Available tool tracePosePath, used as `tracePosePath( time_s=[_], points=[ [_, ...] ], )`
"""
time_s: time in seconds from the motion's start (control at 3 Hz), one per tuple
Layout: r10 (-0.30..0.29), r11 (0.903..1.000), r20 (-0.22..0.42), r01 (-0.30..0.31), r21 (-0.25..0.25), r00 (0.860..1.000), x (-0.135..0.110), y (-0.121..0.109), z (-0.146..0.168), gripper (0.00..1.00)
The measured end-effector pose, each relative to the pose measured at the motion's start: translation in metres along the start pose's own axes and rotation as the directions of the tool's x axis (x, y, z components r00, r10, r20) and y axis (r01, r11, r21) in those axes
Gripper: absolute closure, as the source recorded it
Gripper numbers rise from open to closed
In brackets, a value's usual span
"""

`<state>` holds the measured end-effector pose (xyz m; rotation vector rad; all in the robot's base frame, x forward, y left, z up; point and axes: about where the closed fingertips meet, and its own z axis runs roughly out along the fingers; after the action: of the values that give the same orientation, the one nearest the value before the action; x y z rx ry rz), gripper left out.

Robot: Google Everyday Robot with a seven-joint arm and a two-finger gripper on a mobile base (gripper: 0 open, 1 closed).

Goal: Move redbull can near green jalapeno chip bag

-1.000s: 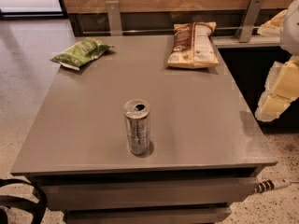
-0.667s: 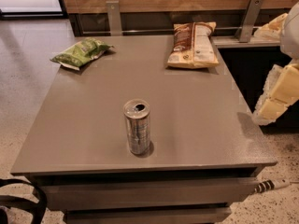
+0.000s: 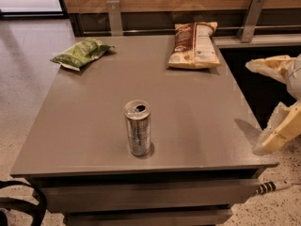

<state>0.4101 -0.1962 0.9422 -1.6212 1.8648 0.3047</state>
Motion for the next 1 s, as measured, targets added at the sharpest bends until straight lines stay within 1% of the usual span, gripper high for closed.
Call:
tracePosePath(
  time_s=[0.33,0.67,1.0],
  points=[
    [-0.021,0.9966,0.216,0.038,-0.073,0.976,-0.023,0.023,0.020,0.00],
    [-0.007,0.9876,0.458,0.078,-0.136,0.889,-0.071,0.037,0.025,0.00],
    [0.055,0.9825,0.635,0.072,-0.172,0.771,-0.124,0.040,0.024,0.00]
  ],
)
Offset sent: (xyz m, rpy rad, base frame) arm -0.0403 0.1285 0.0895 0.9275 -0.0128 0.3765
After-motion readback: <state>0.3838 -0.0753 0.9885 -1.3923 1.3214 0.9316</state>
